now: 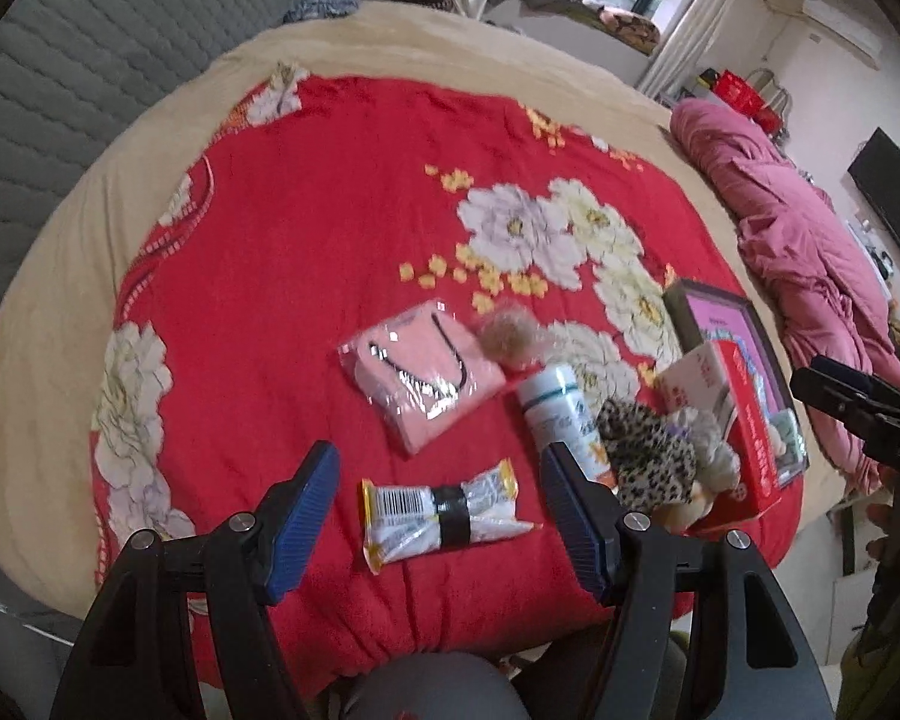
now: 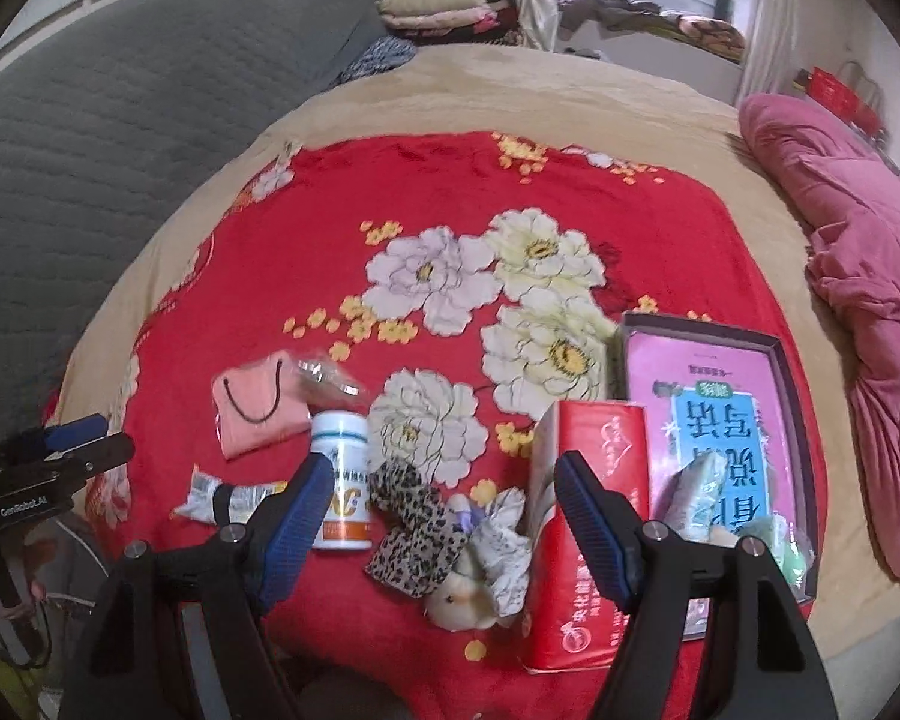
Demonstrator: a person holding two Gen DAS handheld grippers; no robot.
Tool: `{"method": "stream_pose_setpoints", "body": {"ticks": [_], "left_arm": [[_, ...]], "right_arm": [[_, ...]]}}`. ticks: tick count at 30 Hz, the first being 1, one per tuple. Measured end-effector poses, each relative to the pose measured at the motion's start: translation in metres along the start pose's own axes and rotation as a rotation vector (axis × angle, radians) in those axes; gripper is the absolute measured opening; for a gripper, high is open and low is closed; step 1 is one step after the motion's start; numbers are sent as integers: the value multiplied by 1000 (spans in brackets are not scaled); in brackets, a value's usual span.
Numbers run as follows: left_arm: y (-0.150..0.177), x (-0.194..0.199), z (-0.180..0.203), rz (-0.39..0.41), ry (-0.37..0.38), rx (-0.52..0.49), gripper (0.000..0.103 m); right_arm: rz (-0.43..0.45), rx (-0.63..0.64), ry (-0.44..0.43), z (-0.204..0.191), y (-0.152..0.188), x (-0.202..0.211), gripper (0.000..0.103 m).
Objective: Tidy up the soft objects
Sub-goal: 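Grasp the white-and-yellow snack packet with the left tool while the right grasps the leopard-print cloth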
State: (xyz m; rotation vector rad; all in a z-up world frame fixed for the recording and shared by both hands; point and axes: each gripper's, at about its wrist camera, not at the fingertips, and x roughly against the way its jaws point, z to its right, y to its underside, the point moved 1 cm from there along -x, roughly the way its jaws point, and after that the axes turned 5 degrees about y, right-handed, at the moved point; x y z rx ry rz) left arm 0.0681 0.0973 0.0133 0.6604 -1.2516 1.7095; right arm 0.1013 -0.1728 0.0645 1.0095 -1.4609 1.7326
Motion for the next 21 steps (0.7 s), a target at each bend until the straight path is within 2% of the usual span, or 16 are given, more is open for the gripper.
{"method": "stream_pose_setpoints", "body": {"ticks": [8,10,14,18,21], "left_arm": [[25,-32,-13,-77,14,18,71],[29,-39,-18,-100,43,34,71],[42,-58,-23,-159,38,16,71],[53,-71,-21,-189,63,6,71],[57,-75,-13,-185,55,-73,71]], "right_arm": [[-62,121,-27,-25,24,-32,76],[-79,165,-17,-31,27,-42,76],[-111,244,34,-43,35,-61,76],[-115,225,11,-43,38,-68,76],[-124,219,17,-43,41,-72,76]]}}
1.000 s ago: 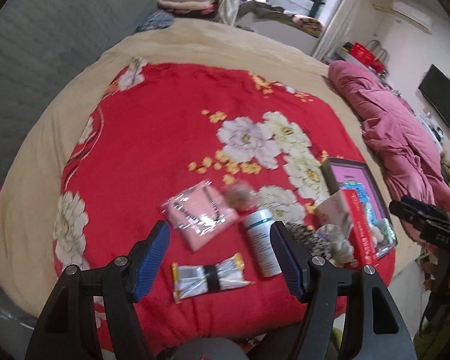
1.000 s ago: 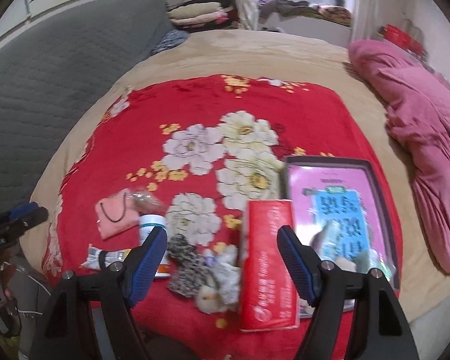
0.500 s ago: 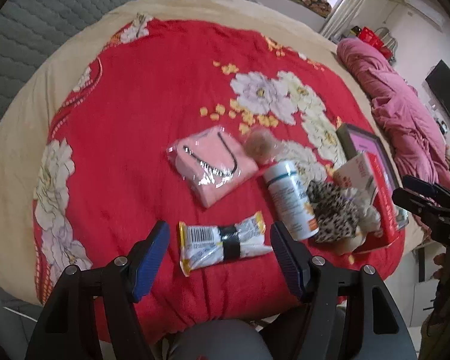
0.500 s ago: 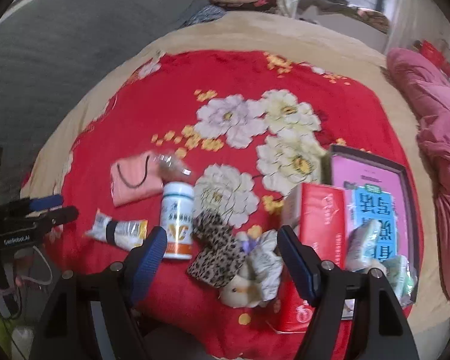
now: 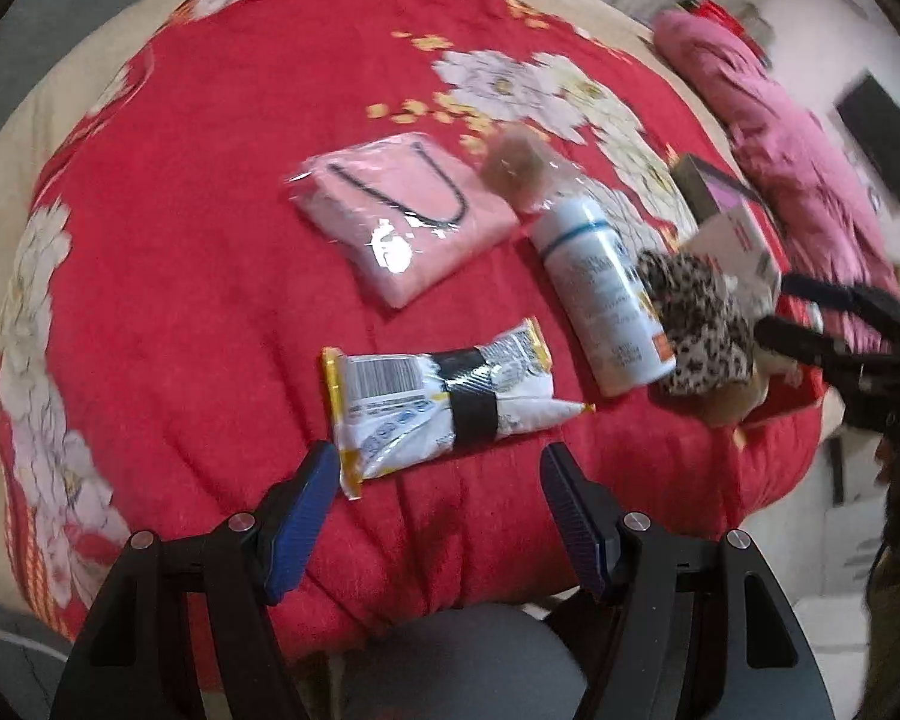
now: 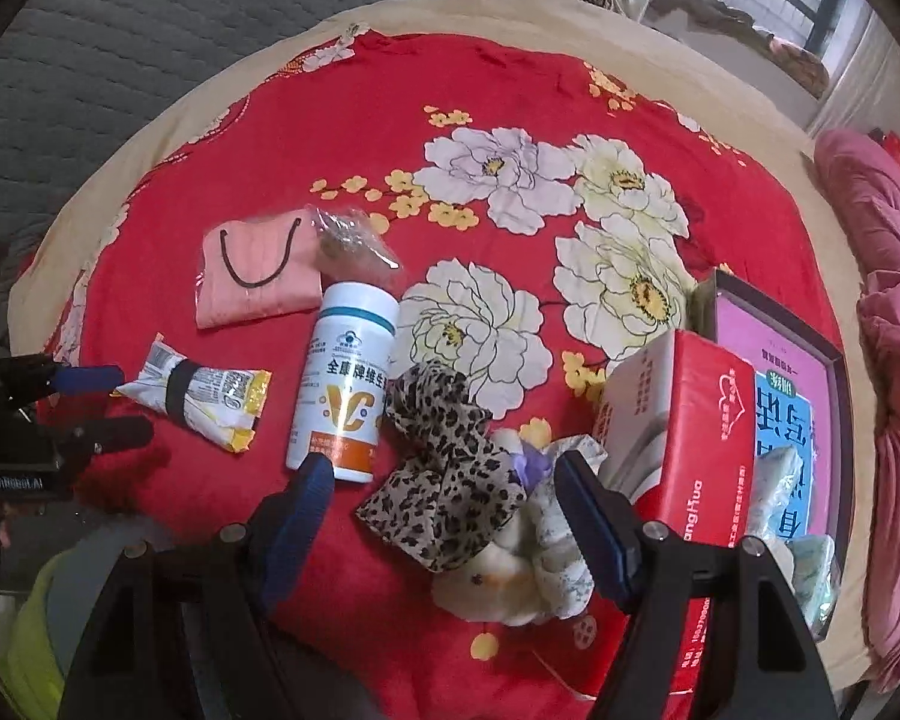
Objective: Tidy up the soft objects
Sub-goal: 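Grasp the white-and-yellow snack packet with the left tool while the right grasps the leopard-print cloth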
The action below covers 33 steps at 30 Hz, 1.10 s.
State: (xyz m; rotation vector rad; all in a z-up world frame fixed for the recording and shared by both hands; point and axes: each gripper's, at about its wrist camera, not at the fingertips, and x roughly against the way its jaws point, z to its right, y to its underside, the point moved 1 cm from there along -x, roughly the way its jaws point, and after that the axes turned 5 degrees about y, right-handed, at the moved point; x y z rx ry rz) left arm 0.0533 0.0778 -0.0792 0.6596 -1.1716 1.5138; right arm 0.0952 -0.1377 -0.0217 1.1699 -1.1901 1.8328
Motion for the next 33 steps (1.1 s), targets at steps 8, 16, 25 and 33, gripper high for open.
{"method": "stream_pose_setpoints", "body": {"ticks": [8,16,25,33], "left_arm": [[-14,-6,24,-62,7,-298,71],[-30,-11,56,-153,-16,-624,71],[-31,-54,67,-310,-61,-788,71],[-40,-78,49,-348,-36,-686,71]], "right_arm": [[-9,-20,-8,7,1,3,76],[-11,-62,-30,21,-3,6,76],[-89,20,-46,17,-3,-13,76],[-122,141,-33,2,-16,-39,76]]}}
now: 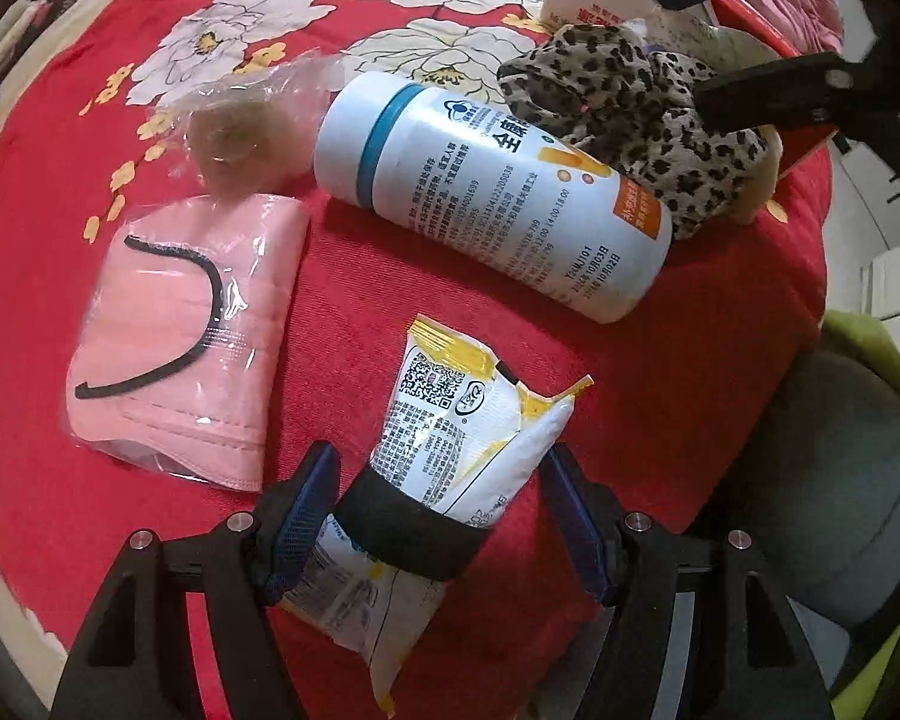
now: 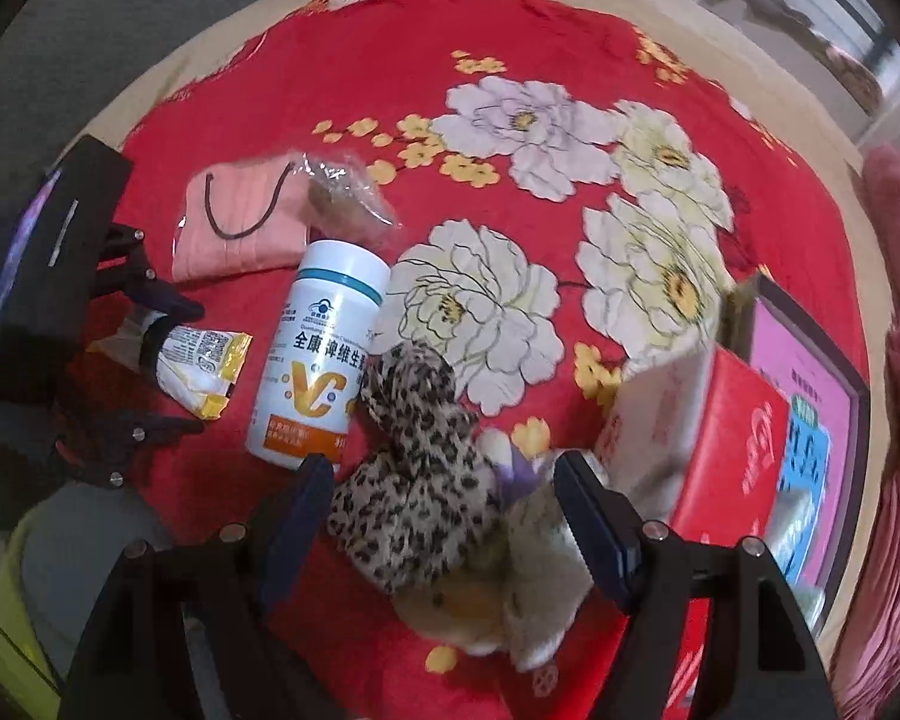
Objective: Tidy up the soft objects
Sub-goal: 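Grasp the white-and-yellow snack packet with the left tool while the right grasps the leopard-print cloth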
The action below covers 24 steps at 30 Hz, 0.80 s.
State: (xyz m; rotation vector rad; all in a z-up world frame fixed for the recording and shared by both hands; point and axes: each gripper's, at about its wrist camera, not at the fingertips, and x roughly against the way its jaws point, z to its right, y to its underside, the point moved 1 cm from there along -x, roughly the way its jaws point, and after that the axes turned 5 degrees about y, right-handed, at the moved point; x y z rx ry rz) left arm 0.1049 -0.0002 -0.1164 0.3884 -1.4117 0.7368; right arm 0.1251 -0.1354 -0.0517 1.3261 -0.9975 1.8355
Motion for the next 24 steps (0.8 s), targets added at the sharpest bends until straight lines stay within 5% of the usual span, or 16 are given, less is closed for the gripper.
{"method": "stream_pose_setpoints", "body": {"ticks": [3,8,13,24], "left_arm": [[3,0,-3,26,3,34,71],[8,3,-20,59,64,142,71],[12,1,-20,62,24,136,71],[20,11,4,100,-51,198,59]], "right_arm": [[-9,71,66,-6,-9,-14,76],[-54,125,56,-13,-16,-40,73],[-74,165,57,-24,-19,-50,22],[33,8,-13,-1,-12,-8,14]]}}
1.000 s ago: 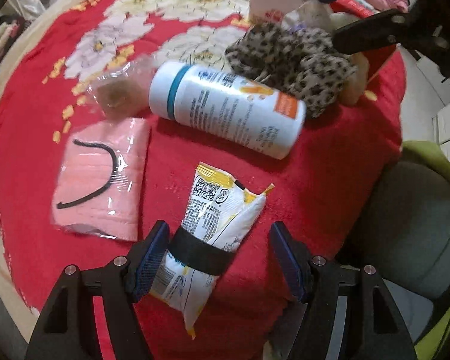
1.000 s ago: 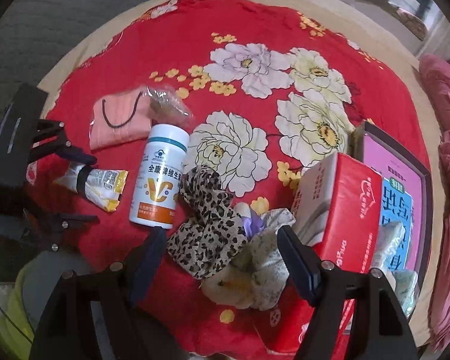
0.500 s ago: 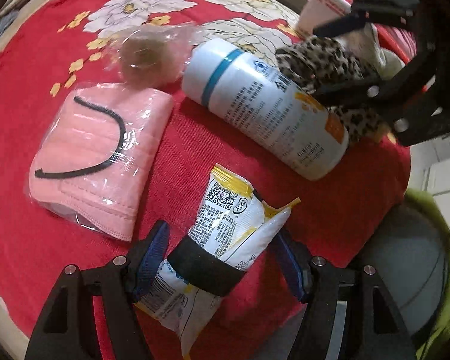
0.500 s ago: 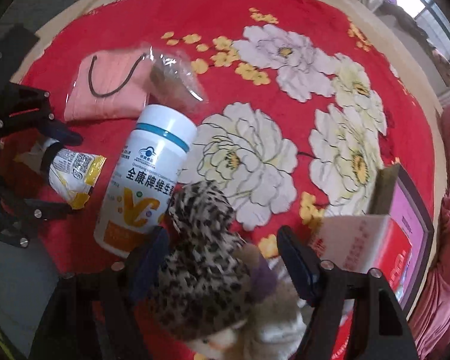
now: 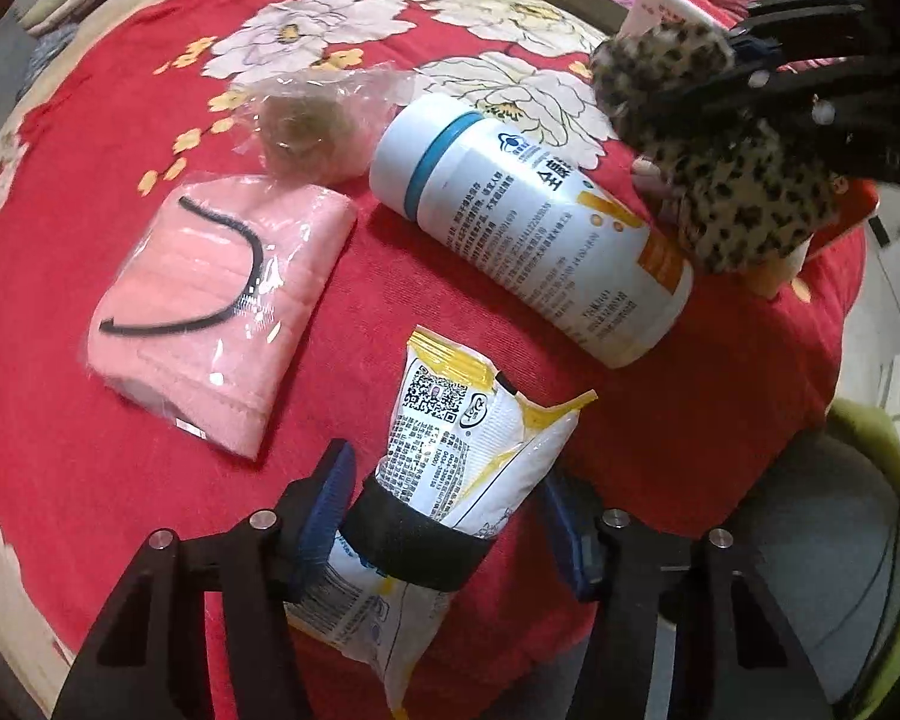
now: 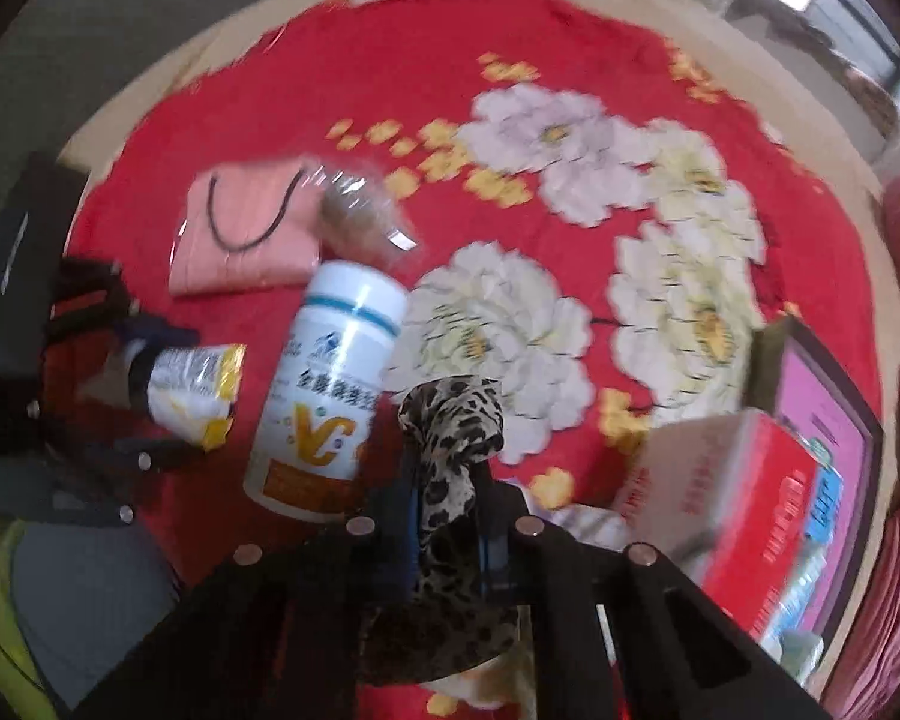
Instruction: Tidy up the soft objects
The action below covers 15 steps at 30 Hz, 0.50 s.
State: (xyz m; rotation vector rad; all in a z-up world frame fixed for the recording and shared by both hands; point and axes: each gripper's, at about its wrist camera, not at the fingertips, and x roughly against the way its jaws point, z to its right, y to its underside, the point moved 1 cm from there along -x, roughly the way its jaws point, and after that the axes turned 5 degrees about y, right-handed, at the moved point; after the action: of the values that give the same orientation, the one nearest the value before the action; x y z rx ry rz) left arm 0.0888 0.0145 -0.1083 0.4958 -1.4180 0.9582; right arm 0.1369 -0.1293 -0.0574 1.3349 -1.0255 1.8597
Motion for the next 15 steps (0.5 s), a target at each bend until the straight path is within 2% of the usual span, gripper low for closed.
{"method": "stream_pose_setpoints", "body": {"ticks": [4,8,13,15], "left_arm": [[9,11,6,25,36,58,59],[14,28,0,65,-5,184,58],[20,61,9,161,30,290,58],[21,75,15,190,13,324,58]], "right_arm": [[42,-108,-41,20,7,16,14],[71,-163,-79,27,15,30,14],[99,-224,-96,30,28,43,14],[106,-245,-96,31,34,47,14]]}}
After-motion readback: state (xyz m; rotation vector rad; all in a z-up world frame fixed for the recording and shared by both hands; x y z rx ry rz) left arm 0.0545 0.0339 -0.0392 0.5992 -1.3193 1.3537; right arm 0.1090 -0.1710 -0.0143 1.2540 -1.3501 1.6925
